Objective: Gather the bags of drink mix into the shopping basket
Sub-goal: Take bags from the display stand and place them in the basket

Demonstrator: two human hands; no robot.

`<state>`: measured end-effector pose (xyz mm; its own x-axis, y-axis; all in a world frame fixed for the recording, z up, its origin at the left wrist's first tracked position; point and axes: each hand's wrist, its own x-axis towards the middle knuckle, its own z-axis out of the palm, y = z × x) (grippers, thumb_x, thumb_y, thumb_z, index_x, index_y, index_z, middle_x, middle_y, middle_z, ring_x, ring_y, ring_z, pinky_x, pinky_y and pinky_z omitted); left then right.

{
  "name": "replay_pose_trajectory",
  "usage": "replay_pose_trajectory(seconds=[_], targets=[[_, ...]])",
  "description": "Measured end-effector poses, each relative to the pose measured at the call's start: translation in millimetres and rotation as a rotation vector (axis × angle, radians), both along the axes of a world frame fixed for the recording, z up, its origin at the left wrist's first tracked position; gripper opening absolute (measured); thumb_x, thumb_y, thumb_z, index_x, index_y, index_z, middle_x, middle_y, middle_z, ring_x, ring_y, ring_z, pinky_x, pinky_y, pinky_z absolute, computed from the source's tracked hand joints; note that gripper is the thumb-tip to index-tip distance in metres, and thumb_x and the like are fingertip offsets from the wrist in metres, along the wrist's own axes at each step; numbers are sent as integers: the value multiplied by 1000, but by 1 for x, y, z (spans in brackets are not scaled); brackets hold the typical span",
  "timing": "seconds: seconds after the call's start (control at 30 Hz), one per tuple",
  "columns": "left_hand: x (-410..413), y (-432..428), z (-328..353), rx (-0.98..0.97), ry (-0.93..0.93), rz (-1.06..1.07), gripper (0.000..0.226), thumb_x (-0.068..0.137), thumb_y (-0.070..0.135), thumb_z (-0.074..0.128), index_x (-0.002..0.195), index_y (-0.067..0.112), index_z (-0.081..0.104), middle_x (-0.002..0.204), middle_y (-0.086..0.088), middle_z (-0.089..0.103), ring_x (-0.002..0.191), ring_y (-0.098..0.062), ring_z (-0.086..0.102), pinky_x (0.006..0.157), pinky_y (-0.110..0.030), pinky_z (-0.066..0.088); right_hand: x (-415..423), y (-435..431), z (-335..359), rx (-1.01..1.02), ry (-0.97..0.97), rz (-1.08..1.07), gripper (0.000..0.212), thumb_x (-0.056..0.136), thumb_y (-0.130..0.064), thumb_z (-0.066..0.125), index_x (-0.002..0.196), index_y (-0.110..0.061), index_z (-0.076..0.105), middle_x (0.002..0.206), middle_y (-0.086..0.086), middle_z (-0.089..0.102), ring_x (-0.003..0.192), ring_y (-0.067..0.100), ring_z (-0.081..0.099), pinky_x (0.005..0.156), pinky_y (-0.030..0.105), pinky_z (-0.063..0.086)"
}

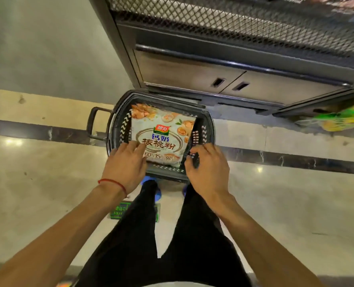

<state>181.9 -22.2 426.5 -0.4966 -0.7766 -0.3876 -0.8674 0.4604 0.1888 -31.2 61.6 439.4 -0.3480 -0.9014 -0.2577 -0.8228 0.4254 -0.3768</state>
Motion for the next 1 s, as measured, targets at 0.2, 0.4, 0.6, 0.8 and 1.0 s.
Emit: replay_pose_trajectory(seconds=[0.2, 0.4, 0.6, 0.8, 1.0], targets=[[25, -5, -63, 104, 19, 24, 32, 93, 32, 56, 118, 12, 61, 114, -11, 62, 100, -35, 58, 82, -45, 50, 36, 2, -74, 4, -8, -72, 21, 85, -30, 65, 97, -15, 74, 98, 6, 69, 93, 30, 62, 77, 39, 53], [46, -10, -150, 231, 47, 159, 35, 92, 30, 63, 121, 10, 62, 109, -14, 65, 102, -38, 60, 83, -46, 53, 42, 7, -168, 163, -58, -191, 22, 90, -31, 67, 104, -17, 74, 108, 4, 71, 101, 23, 60, 83, 40, 57], [54, -30, -266, 417, 171, 429, 53, 90, 36, 69, 134, 16, 49, 130, -6, 56, 121, -25, 54, 105, -43, 47, 35, 3, -273, 245, -195, -390, 41, 92, -37, 68, 127, -17, 61, 125, 1, 64, 116, 22, 56, 87, 40, 55], [42, -52, -346, 556, 481, 767, 88, 66, 46, 89, 135, 24, 38, 132, 4, 54, 123, -10, 55, 109, -35, 46, 28, -11, -353, 193, -610, -691, 86, 71, -51, 85, 143, -25, 44, 138, -2, 58, 128, 13, 55, 110, 42, 50], [38, -54, -381, 548, 555, 907, 69, 72, 38, 89, 124, 31, 44, 119, 12, 65, 107, 4, 62, 88, -17, 51, 20, -26, -396, 112, -955, -784, 81, 69, -23, 91, 138, -21, 48, 125, 0, 73, 117, 20, 70, 99, 49, 58]])
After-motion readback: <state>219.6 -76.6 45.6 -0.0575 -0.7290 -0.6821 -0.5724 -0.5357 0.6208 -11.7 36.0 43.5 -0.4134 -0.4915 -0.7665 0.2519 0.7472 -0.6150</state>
